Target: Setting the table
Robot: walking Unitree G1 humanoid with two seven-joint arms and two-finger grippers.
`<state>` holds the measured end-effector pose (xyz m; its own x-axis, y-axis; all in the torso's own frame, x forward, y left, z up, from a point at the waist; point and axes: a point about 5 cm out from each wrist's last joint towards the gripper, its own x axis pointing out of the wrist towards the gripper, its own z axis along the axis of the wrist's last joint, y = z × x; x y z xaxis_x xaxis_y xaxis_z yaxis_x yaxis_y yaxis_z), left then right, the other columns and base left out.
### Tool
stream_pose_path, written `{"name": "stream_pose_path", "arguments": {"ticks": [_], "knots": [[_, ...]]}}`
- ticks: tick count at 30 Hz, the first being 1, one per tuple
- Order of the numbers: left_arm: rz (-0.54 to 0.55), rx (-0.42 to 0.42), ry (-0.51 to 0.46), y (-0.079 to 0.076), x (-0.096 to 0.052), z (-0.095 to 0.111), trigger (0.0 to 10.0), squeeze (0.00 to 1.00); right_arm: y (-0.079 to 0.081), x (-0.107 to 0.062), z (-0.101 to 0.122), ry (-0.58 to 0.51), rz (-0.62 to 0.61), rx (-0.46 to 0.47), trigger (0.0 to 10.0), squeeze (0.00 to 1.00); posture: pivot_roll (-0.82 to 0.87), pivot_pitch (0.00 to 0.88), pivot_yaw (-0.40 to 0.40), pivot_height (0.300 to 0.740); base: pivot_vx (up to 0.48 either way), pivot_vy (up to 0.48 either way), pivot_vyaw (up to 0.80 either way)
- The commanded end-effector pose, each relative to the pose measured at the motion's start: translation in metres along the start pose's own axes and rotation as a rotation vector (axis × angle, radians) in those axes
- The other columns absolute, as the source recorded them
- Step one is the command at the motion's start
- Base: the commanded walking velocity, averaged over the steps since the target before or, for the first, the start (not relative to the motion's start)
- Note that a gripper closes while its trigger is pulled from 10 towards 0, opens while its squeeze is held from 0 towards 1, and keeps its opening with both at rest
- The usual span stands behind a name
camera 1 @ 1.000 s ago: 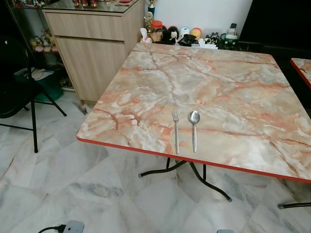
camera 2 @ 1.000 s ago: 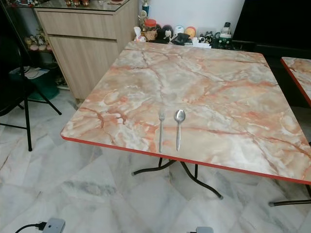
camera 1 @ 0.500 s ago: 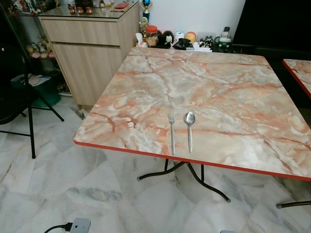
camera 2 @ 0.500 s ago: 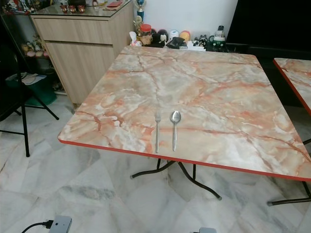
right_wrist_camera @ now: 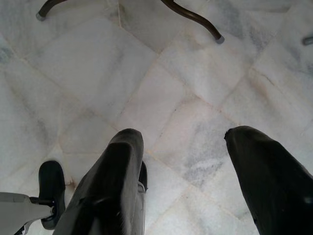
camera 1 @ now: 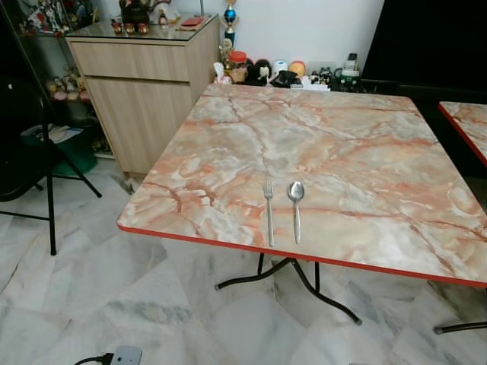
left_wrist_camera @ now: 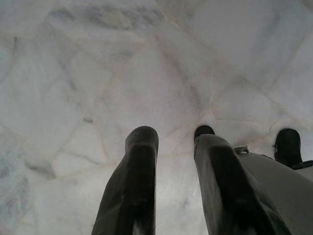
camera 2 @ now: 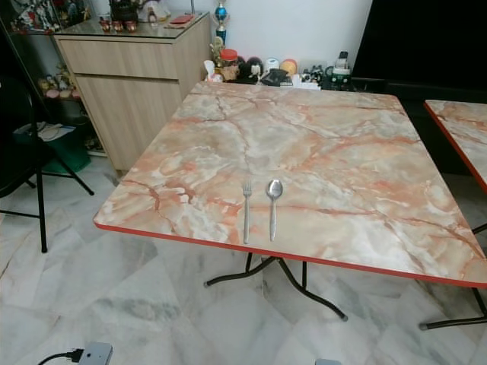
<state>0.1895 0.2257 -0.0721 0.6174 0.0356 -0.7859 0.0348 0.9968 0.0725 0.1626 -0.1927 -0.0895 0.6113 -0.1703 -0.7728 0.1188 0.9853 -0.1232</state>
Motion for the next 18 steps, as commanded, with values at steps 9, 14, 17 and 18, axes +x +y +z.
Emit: {"name": "stream_pose_path", "arguments": {"ticks": [9,14,17,18], "knots": [[0.010,0.024,0.019,0.006,-0.003,-0.007,10.0,0.00,0.000,0.000,0.000,-0.015,-0.013,0.028,10.0,0.00,0.06,0.063,0.026,0.740,0.000,0.000,0.00],[0.014,0.020,0.021,0.007,-0.002,-0.007,10.0,0.00,-0.003,0.000,0.004,-0.024,-0.017,0.033,10.0,0.00,0.07,0.090,0.019,0.740,0.000,0.000,0.00],[0.028,0.017,0.025,0.009,-0.003,-0.007,10.0,0.00,-0.004,0.001,0.006,-0.032,-0.017,0.036,10.0,0.00,0.07,0.098,0.017,0.740,0.000,0.000,0.00],[0.034,0.012,0.026,0.010,-0.003,-0.007,10.0,0.00,-0.004,0.001,0.006,-0.032,-0.018,0.035,10.0,0.00,0.07,0.102,0.016,0.740,0.000,0.000,0.00]]}}
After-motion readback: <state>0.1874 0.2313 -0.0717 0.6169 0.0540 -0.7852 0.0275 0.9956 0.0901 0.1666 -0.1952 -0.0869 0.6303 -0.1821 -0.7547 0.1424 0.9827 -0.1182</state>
